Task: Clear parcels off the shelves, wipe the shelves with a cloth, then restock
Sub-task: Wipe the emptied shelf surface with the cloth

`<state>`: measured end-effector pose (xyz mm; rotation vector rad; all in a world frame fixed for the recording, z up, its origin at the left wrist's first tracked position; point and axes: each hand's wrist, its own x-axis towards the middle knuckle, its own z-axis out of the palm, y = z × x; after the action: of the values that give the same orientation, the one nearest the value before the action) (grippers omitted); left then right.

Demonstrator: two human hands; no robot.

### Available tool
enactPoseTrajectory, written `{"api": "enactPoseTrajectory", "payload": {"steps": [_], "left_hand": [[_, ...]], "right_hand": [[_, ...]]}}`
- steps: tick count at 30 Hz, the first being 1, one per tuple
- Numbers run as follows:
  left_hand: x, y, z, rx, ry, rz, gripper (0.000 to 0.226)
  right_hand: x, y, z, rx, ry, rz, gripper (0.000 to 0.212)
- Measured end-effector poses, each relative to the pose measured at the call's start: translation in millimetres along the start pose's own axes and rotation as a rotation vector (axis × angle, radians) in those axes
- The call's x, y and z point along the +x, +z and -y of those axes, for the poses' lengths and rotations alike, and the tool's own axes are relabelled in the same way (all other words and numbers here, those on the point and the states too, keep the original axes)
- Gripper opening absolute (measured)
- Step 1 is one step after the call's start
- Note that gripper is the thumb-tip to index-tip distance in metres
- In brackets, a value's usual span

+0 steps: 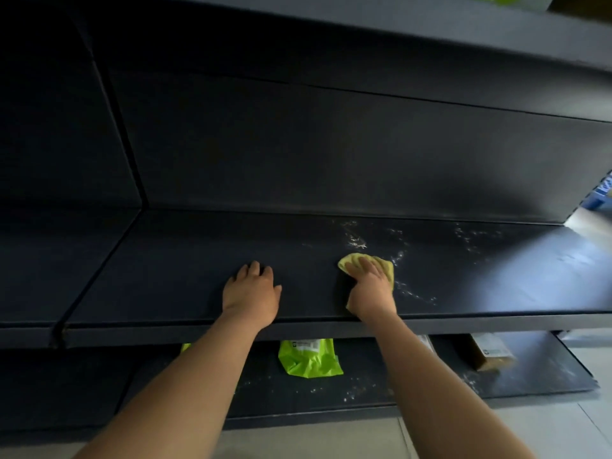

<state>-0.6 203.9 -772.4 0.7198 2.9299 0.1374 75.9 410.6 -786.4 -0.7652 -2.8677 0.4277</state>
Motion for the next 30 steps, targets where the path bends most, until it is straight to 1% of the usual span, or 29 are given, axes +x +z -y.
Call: {"api": "enactPoseTrajectory", "payload": {"steps": [2,4,6,7,9,10,12,14,16,21,24,27,28,29,30], "left_hand": [[-3,0,0,0.007,-0.002,0.033,0.056],[-5,0,0,0.008,0.001,0.058,0.056],[-5,0,-1,0.007,0.0,0.072,0.056],[-5,0,-2,0.008,-0.001,0.077,0.056],[-4,-1,-3,0.005,-0.007,0.091,0.056],[-4,-1,-4,0.005,-0.015,0.102,0.056],[-4,-3,-6,0.033,-0.033,0.11,0.056],[-3,-5,-14,0.095,-0.064,0.097,0.057],[0,-7,-23,0.156,-0.105,0.087,0.06],[4,-6,-38,0.187,-0.149,0.107,0.066],[2,-1,-39,0.166,-0.159,0.101,0.066],[1,-3,-39,0.155,-0.145,0.091,0.064],[2,-4,-38,0.153,-0.134,0.08,0.061],[3,-7,-36,0.156,-0.119,0.06,0.057],[4,-9,-34,0.156,-0.103,0.037,0.052]], "right_hand": [[-9,-16,-26,-0.059,0.056,-0.041,0.072],[-17,-32,-47,-0.115,0.151,-0.099,0.069],[-23,-39,-53,-0.076,0.243,-0.139,0.066],[-24,-38,-46,-0.003,0.226,-0.159,0.066],[-22,-31,-14,0.157,0.09,-0.175,0.069],[-20,-24,7,0.184,0.015,-0.142,0.071],[-14,-8,43,0.134,-0.124,-0.038,0.073],[-8,7,56,0.047,-0.184,0.062,0.071],[-2,11,44,0.026,-0.152,0.098,0.066],[-3,-7,-21,0.026,-0.046,-0.018,0.063],[-11,-22,-59,0.058,0.071,-0.059,0.065],[-20,-38,-86,0.04,0.171,-0.156,0.064],[-22,-41,-87,0.053,0.164,-0.194,0.063],[-21,-42,-82,0.095,0.119,-0.221,0.064],[-19,-41,-72,0.138,0.036,-0.213,0.065]]}}
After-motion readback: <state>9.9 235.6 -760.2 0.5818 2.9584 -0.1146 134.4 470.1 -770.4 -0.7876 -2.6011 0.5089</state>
